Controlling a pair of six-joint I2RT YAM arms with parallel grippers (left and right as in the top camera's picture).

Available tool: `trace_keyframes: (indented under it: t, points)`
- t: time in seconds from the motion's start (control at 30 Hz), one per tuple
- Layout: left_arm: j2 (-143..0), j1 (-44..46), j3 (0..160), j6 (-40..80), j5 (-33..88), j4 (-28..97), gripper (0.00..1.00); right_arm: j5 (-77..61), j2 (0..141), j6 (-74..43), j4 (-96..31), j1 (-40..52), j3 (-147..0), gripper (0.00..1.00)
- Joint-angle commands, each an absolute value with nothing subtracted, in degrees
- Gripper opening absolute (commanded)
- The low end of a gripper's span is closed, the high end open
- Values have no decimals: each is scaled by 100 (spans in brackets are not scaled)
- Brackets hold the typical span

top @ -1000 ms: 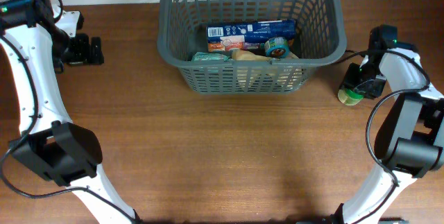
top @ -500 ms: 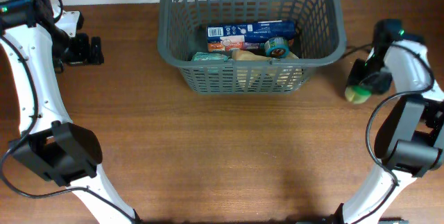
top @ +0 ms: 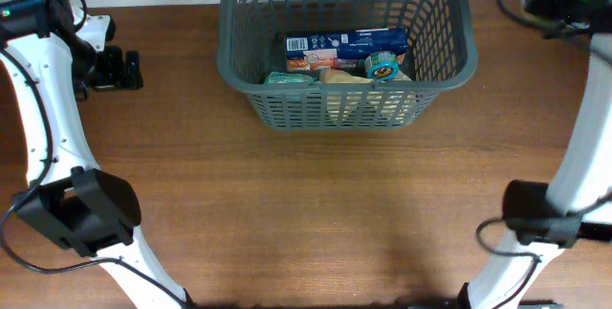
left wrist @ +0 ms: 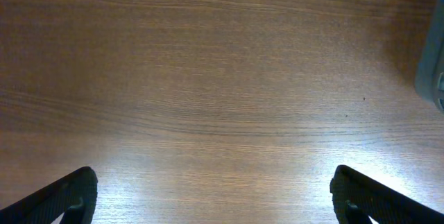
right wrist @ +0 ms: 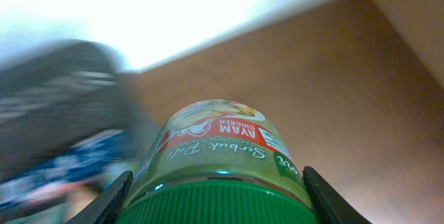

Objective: Pack container
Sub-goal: 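Lower the green jar into the basket and open the right gripper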

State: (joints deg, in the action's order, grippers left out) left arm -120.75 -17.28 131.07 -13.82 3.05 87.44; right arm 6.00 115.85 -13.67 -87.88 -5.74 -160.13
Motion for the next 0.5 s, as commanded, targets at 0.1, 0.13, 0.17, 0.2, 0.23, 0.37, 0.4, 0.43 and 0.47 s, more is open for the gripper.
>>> trace_keyframes:
  t: [0.1,0.13,0.17,0.2,0.23,0.37,0.4,0.43,0.47]
  points:
    - [-12031,-1743,13085,-1308,368,8748,99,631,11583,-1262,-8825,1144,-16422,29]
    - [-12031,-1743,13085,-1308,368,8748,99,635,11644,-1199,-8796,1295,-16365,29]
    - [-12031,-1743,13085,-1308,368,8748,99,652,11719,-1111,-8761,1428,-16289,29]
    - [-12031,-1743,13085,-1308,368,8748,99,676,11837,-987,-8705,1601,-16162,29]
    - [-12031,-1743,13085,-1308,368,8748,99,690,11928,-897,-8652,1702,-16057,29]
    - [-12031,-1743,13085,-1308,368,8748,99,967,12582,-836,-8289,1959,-15310,29]
    - [-12031,-1743,13085,-1308,368,8748,99,965,12685,-836,-8224,1959,-15209,29]
    - [-12031,-1743,13085,-1308,368,8748,99,967,12811,-836,-8152,1955,-15091,29]
    - [-12031,-1743,13085,-1308,368,8748,99,947,12945,-836,-8086,1949,-14971,29]
